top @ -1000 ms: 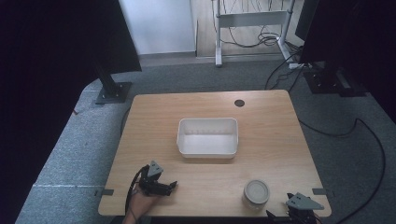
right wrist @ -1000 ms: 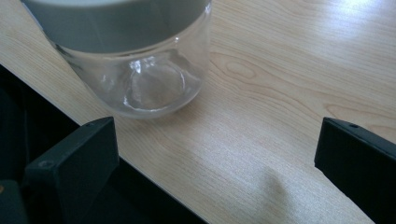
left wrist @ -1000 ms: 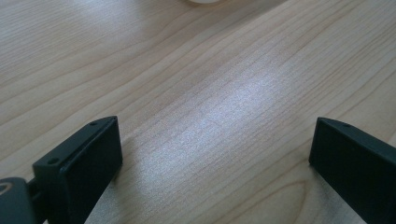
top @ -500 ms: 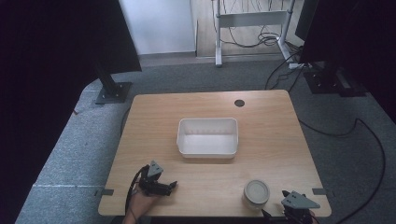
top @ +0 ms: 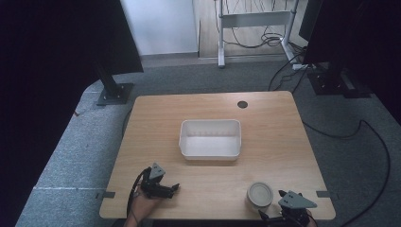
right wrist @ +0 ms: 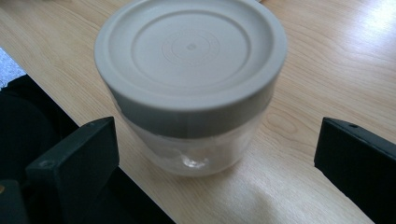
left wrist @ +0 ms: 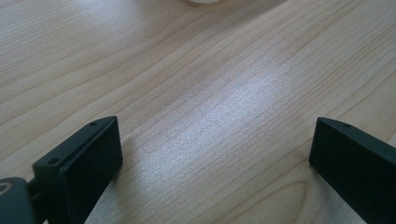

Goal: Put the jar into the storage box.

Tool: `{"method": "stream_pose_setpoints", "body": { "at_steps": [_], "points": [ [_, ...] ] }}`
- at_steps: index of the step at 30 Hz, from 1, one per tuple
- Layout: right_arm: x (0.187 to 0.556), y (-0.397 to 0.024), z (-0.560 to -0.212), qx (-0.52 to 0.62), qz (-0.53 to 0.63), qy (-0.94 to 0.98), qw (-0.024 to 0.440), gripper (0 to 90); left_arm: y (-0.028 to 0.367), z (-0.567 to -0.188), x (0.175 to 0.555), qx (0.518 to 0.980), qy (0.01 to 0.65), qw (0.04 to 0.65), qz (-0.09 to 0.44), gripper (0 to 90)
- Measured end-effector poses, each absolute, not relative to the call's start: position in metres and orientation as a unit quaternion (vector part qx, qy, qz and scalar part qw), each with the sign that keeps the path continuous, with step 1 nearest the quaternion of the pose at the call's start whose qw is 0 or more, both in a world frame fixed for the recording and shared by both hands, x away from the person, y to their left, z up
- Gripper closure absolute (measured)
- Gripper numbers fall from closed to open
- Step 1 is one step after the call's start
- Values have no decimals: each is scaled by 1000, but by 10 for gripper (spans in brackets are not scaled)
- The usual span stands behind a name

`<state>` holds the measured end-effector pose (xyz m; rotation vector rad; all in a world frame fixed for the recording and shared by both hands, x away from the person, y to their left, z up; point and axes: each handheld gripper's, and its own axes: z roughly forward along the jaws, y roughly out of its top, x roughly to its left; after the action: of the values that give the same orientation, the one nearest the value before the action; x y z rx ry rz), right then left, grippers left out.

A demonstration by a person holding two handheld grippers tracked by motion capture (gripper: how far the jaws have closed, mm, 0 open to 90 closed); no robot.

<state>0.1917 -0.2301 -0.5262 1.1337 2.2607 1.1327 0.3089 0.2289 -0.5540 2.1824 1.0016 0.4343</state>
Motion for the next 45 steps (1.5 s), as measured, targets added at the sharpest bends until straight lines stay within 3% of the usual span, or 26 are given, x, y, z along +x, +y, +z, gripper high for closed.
{"method": "stream_pose_setpoints", "body": {
  "at_steps": [23,35,45],
  "points": [
    [209,-213,-530,392,403,810,165,8,229,-554,309,840,385,343,167,22],
    [217,-206,-533,388,398,816,157,73,229,-554,309,840,385,344,167,21],
    [214,-200,-531,401,387,811,177,90,229,-554,309,840,385,343,167,21]
  ]
}}
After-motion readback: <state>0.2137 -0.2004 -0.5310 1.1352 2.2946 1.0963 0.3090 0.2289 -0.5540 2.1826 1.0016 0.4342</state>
